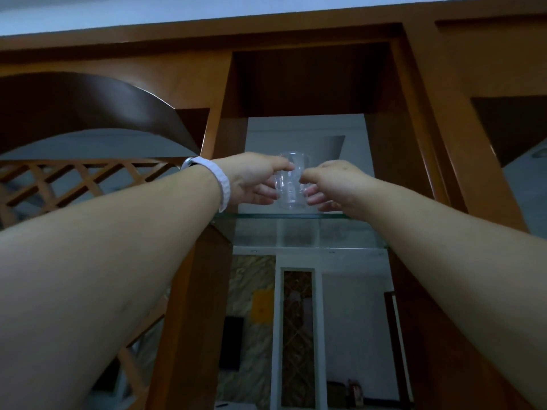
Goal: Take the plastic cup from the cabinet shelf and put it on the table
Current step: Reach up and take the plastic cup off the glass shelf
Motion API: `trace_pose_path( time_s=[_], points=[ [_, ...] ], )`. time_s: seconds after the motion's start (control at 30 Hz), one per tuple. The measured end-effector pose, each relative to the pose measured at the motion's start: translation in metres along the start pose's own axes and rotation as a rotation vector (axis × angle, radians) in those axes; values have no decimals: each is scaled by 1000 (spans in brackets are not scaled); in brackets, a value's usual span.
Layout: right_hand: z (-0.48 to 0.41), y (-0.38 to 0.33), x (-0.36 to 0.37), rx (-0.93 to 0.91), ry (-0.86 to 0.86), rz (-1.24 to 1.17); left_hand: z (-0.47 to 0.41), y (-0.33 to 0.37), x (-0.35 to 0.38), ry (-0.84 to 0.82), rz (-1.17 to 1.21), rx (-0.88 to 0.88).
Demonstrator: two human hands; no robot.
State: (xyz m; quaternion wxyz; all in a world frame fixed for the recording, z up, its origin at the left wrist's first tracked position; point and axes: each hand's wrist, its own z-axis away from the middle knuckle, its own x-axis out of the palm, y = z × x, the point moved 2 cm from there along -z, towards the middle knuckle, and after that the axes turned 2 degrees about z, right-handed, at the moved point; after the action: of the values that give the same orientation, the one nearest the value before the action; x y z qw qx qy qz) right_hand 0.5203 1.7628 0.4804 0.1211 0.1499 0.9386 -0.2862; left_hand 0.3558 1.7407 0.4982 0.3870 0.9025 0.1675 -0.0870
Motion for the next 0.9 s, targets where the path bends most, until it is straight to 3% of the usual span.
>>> trace_pose_path(
  time_s=[0.33, 0.53, 0.9],
  points=[
    [28, -17, -21, 8, -45, -163, 30, 20, 0, -60, 78, 122],
    [59, -14, -26, 61, -71, -393, 56, 13, 9, -65, 108, 198],
    [140, 5, -9, 200, -166, -510, 124, -23, 29, -180, 130, 159]
  ],
)
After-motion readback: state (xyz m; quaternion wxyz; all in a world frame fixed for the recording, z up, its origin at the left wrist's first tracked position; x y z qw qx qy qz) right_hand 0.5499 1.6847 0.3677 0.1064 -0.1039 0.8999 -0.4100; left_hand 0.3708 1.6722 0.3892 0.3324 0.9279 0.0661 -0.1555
